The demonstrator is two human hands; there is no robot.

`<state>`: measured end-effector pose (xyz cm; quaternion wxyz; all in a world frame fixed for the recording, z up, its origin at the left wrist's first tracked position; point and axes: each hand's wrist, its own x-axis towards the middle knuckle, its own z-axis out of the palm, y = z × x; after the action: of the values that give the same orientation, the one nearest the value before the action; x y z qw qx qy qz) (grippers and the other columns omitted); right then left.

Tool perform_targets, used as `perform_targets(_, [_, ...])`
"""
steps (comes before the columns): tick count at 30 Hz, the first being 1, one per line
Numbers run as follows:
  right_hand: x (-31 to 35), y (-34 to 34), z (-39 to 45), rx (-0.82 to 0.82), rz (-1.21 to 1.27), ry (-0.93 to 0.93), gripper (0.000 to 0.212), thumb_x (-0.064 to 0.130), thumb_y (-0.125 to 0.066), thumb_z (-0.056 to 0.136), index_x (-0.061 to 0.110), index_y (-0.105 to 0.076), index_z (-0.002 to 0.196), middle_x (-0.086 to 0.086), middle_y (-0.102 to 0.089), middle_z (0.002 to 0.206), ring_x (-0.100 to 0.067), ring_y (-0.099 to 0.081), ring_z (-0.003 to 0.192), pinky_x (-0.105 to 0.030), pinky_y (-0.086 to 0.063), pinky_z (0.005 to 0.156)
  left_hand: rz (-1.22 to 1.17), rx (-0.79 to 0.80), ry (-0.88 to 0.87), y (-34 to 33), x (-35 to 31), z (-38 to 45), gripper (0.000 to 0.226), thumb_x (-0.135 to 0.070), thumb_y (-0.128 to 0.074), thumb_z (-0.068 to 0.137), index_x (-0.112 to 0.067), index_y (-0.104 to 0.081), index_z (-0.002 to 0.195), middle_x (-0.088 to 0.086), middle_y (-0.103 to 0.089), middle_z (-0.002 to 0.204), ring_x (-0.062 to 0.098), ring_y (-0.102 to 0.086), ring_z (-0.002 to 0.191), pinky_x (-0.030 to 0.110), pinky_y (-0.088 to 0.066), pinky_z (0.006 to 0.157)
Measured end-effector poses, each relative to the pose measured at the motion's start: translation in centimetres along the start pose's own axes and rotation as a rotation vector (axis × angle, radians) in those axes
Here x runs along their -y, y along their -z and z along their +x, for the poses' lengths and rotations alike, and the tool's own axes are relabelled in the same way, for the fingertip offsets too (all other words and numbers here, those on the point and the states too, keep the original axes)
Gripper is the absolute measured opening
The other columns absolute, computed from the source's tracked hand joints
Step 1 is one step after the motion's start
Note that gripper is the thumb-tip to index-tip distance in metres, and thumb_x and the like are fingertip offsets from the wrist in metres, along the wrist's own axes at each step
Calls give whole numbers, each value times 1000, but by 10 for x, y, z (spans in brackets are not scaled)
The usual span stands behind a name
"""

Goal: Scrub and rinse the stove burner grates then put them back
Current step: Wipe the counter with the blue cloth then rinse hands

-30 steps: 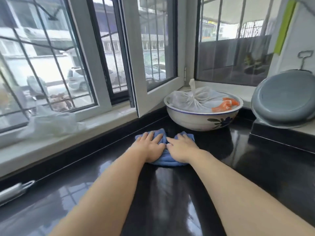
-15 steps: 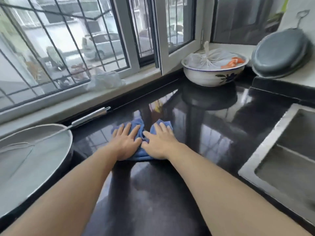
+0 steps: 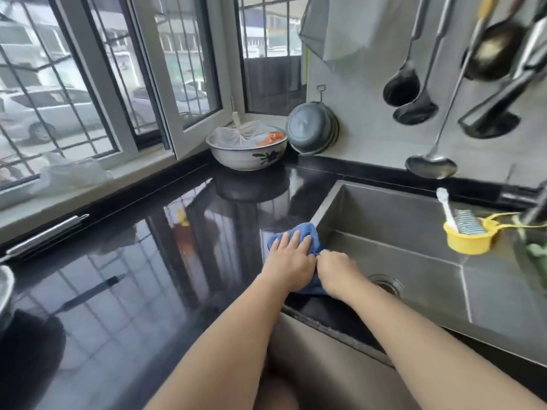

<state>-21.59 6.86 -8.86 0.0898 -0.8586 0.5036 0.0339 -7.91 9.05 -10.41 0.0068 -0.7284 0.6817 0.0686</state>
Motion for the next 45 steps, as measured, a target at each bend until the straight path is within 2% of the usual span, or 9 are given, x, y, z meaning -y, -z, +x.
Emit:
perform_targets(4, [-50,4,-30,-1,59,-165,31,33,-42,104,15,-53,126,-14,-60,130,-37,-59,118,-42,-48,94,-43,-49,-210,5,-62,-8,42,-28,-33,102,-8,-69,105,15,-69,114,44,-62,114,49,-47,89])
perform_targets(9, [-129,27,-66,-4,175,-316,30,33,-35,108,16,-58,119,-18,-62,125,-37,-60,112,-35,-43,81,-280,14,-171,17,-145,10,43,-46,-31,106,-20,-65,114,13,-67,124,38,-62,114,42,-46,92])
perform_targets(13, [-202,51,-62,-139,394,-460,30,38,-43,104,21,-52,82,-6,-62,91,-32,-61,101,-34,-41,74,-613,55,-167,41,-191,55,45,-55,-51,100,-13,-68,92,12,-72,101,32,-67,98,35,-48,79])
perform_targets(16, [-242,79,-44,-253,502,-503,24,26,-48,103,14,-65,113,-10,-64,111,-31,-59,112,-36,-47,93,-1146,326,-134,56,-196,95,51,-53,-72,85,-5,-73,104,11,-77,101,30,-73,95,42,-58,89])
perform_targets(20, [-294,113,-8,-388,517,-647,49,18,-50,99,9,-43,147,-16,-46,147,-35,-50,129,-36,-43,105,-1525,475,-65,56,-194,128,48,-46,-60,98,-2,-73,113,18,-76,107,29,-74,93,35,-55,80])
perform_targets(27, [-366,141,71,-460,819,-796,74,3,-51,91,15,-18,156,-13,-39,149,-32,-67,103,-33,-59,68,-1412,588,-70,44,-164,171,30,-19,-67,75,-9,-64,104,15,-67,91,27,-66,79,32,-49,73])
perform_targets(32, [-359,117,85,-439,679,-796,94,0,-63,87,20,-8,161,-10,-13,165,-39,-42,136,-48,-49,103,-1391,602,-177,37,-156,183,48,-11,-71,57,-2,-66,104,26,-66,98,37,-66,91,40,-48,78])
perform_targets(36, [-315,87,64,-775,656,-795,49,4,-50,94,12,-45,142,-12,-39,146,-32,-54,113,-37,-46,91,-1446,558,-161,19,-160,181,42,-12,-71,53,-1,-67,93,26,-63,98,36,-62,91,40,-43,76])
perform_targets(45, [-223,-33,74,228,1228,-485,42,8,-69,62,2,-69,104,-23,-70,103,-37,-68,102,-43,-55,87,-1346,567,78,3,-139,170,26,-16,-72,67,-3,-69,89,18,-73,94,35,-70,85,37,-55,72])
